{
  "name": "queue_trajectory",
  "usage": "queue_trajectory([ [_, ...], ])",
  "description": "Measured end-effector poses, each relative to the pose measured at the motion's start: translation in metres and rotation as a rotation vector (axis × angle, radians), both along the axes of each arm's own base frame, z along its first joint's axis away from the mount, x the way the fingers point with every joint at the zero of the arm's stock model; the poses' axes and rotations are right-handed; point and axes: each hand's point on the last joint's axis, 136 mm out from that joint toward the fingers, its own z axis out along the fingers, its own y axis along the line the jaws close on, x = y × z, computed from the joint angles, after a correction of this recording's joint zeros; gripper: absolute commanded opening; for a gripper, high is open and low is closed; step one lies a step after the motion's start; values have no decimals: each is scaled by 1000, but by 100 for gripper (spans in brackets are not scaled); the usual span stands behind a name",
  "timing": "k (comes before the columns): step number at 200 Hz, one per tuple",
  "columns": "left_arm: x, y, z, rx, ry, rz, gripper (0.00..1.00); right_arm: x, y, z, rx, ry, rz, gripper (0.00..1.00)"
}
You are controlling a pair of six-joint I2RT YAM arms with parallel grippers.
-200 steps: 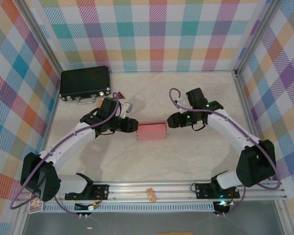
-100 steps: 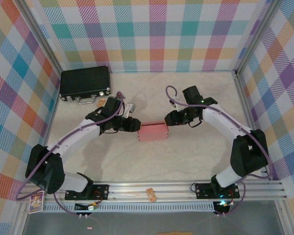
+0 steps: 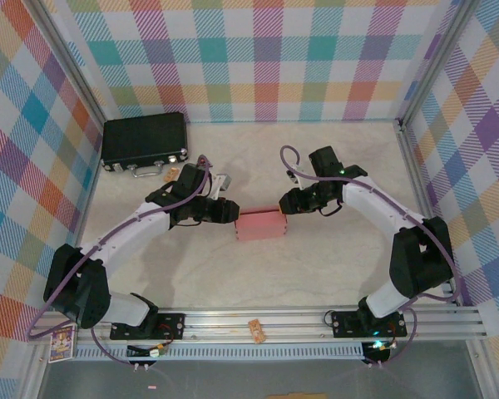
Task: Fold the paper box
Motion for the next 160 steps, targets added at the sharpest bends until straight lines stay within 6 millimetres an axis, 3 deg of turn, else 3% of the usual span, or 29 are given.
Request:
queue_trajectory([
  [50,0,2,0,6,-1,6,38,0,0,0,0,0,0,35],
  [121,-1,2,1,1,13,19,29,0,0,0,0,0,0,34],
  [160,-4,4,-2,10,34,27,31,0,0,0,0,0,0,34],
])
